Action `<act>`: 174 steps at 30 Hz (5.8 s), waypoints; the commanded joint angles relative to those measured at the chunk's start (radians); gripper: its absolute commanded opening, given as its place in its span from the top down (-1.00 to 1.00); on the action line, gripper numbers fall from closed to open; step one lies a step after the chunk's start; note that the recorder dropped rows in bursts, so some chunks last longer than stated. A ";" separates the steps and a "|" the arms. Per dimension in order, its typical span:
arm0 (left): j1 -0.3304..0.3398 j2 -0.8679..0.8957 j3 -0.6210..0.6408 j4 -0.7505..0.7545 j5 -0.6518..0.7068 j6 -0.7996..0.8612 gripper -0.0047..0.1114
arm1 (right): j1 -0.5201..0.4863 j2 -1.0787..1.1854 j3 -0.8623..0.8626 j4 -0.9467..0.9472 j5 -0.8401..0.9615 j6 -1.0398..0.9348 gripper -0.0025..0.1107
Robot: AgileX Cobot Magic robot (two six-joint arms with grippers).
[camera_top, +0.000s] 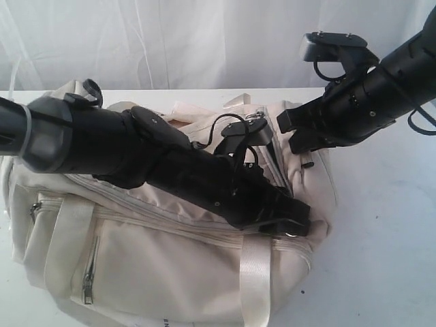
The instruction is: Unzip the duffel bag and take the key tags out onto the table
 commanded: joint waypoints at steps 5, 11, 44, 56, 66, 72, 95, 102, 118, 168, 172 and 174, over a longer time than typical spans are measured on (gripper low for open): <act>0.007 -0.125 0.007 0.109 0.138 -0.016 0.92 | -0.001 -0.010 0.000 0.008 0.001 0.000 0.96; 0.007 -0.167 0.007 0.397 0.205 -0.274 0.92 | -0.001 -0.010 0.000 0.008 0.006 0.000 0.96; 0.007 -0.168 0.007 0.452 0.199 -0.324 0.92 | -0.001 -0.052 -0.008 0.144 0.094 -0.054 -0.26; 0.005 -0.168 0.007 0.445 0.199 -0.324 0.92 | 0.052 0.077 -0.008 0.172 0.067 -0.057 -0.19; 0.005 -0.168 0.007 0.435 0.196 -0.307 0.92 | 0.052 0.129 -0.008 0.164 0.060 -0.050 0.12; 0.005 -0.168 0.007 0.430 0.199 -0.297 0.92 | 0.052 0.131 -0.008 0.161 0.035 -0.050 0.70; 0.005 -0.168 0.049 0.508 0.319 -0.337 0.92 | -0.002 0.042 -0.010 0.159 0.020 -0.050 0.96; 0.007 -0.170 0.106 0.594 0.333 -0.392 0.92 | -0.002 0.042 -0.010 0.159 0.029 -0.050 0.96; 0.007 -0.285 0.125 0.942 0.376 -0.634 0.92 | -0.002 0.042 -0.010 0.153 0.031 -0.050 0.96; 0.007 -0.564 0.136 1.803 0.795 -1.095 0.92 | -0.002 0.042 -0.010 0.110 0.068 -0.050 0.96; 0.007 -0.568 0.136 1.866 0.804 -1.111 0.92 | -0.002 0.042 -0.010 0.110 0.069 -0.050 0.96; 0.007 -0.568 0.136 1.889 0.816 -1.111 0.92 | -0.002 0.042 -0.010 0.104 0.072 -0.050 0.96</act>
